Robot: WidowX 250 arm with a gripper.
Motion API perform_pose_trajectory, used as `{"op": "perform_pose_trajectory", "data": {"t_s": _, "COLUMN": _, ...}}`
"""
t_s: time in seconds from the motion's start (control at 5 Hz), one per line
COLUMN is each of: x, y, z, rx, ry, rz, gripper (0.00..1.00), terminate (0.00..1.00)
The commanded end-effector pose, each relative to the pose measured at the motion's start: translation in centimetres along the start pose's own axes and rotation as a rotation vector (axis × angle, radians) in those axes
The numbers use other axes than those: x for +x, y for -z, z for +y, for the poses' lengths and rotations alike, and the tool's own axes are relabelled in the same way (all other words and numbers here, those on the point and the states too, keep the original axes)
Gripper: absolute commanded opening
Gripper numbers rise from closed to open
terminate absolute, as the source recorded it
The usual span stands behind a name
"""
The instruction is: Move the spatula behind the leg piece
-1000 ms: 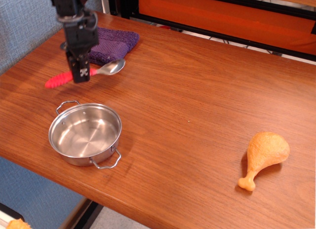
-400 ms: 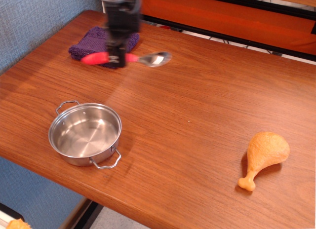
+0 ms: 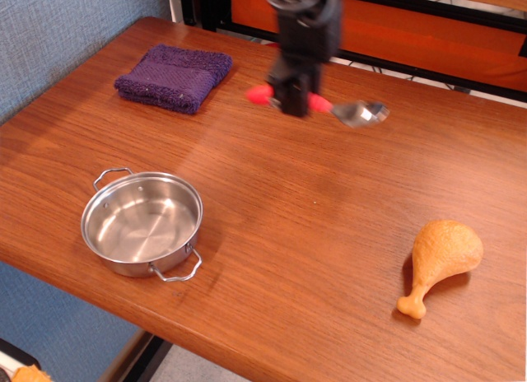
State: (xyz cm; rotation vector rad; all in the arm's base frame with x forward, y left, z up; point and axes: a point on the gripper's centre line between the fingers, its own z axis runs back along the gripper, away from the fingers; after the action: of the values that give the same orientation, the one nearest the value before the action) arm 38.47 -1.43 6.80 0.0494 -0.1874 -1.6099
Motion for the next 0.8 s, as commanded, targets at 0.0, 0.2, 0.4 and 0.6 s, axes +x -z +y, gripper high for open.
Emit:
{"op": "perform_pose_trajectory", "data": {"t_s": 0.0, "x": 4.7, "y": 0.9, "z": -0.1, "rx": 0.003, "ry": 0.162, "rz": -0.018, "gripper": 0.0, "terminate": 0.0}}
{"op": "perform_pose_trajectory", "data": {"t_s": 0.2, "x": 5.7, "y": 2.3, "z": 0.1, "rx": -0.022, "ry": 0.174, "rz": -0.019, "gripper": 0.0, "terminate": 0.0}}
{"op": "perform_pose_trajectory", "data": {"t_s": 0.4, "x": 6.1, "y": 3.0, "z": 0.5, "rx": -0.028, "ry": 0.173, "rz": -0.017, "gripper": 0.0, "terminate": 0.0}}
{"op": "perform_pose_trajectory", "data": {"t_s": 0.6, "x": 6.1, "y": 3.6, "z": 0.5, "rx": -0.033, "ry": 0.186, "rz": -0.008, "gripper": 0.0, "terminate": 0.0}}
